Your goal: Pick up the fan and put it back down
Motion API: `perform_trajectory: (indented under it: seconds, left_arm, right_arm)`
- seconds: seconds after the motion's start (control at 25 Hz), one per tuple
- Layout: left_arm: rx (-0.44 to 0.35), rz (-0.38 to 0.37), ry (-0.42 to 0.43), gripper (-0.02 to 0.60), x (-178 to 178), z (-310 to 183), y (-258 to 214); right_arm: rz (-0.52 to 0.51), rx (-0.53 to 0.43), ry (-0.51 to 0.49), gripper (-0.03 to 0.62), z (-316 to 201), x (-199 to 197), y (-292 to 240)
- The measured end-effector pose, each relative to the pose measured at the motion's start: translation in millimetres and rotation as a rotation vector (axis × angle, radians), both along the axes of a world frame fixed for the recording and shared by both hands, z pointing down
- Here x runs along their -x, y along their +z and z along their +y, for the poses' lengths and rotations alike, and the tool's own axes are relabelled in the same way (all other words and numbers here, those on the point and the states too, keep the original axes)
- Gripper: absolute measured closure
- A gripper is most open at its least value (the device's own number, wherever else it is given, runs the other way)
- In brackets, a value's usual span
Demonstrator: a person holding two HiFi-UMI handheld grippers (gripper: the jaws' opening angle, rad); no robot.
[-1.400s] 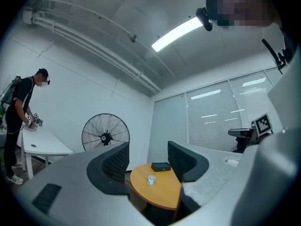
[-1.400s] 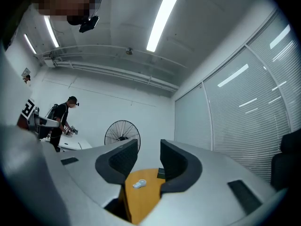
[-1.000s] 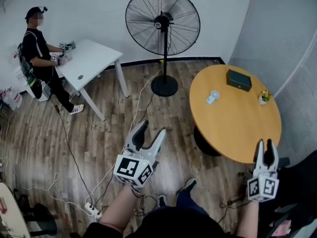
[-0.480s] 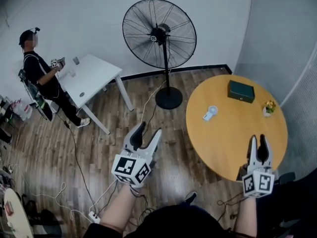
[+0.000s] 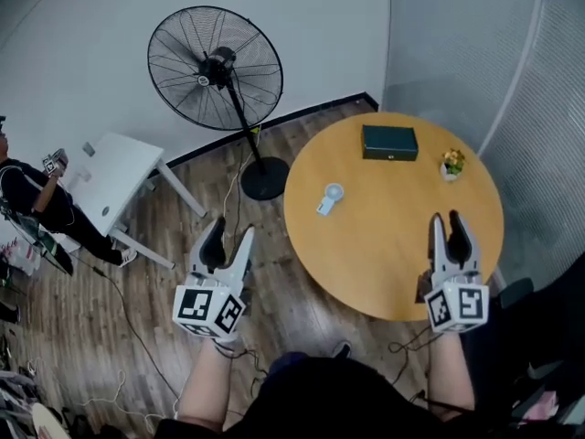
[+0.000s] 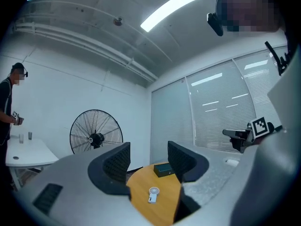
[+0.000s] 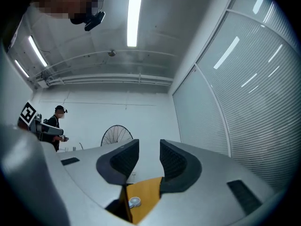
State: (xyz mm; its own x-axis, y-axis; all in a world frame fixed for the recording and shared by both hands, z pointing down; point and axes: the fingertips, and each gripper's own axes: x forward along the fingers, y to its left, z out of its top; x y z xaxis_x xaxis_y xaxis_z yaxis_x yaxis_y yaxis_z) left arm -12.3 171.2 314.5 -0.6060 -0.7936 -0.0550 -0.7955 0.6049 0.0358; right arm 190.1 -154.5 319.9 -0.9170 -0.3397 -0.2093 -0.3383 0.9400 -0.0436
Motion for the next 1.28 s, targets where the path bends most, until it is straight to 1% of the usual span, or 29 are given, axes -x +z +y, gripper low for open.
perform_trajectory:
  seconds: [0.2,0.4,0.48,0.64,0.84,1.12,1.28]
  left_arm:
    - [0.017,0.013,0.005,0.336,10.7,-29.2,7.5]
    - [0.022,0.05,0.006,0.336,27.2,-40.7,24.9]
    - [0.016,0.059,0.02,0.336,35.6,-47.0,28.7]
    - [0.0,0.063,0.074,0.336,55.0,-68.7,30.5]
    - [-0.005,0.082,0.145,0.336,96.4,-90.5,37.3]
    - [0.008,0.123,0.261,0.336,171.3,-123.9,55.2]
    - [0.027,0.14,0.334,0.336,213.6,-141.4,71.0]
  right_arm:
    - [0.015,0.027,0.012,0.464,-29.7,4.1,14.6]
    - [0.043,0.025,0.005,0.464,-33.5,17.1,27.3]
    - [0.051,0.02,0.018,0.464,-35.1,20.3,27.3]
    - [0.075,0.018,0.065,0.465,-40.5,26.1,27.7]
    - [0.093,0.015,0.13,0.468,-41.4,48.1,23.9]
    - [0.135,0.002,0.224,0.464,-38.5,104.0,20.1]
    - [0.139,0.033,0.282,0.464,-36.8,136.8,22.4]
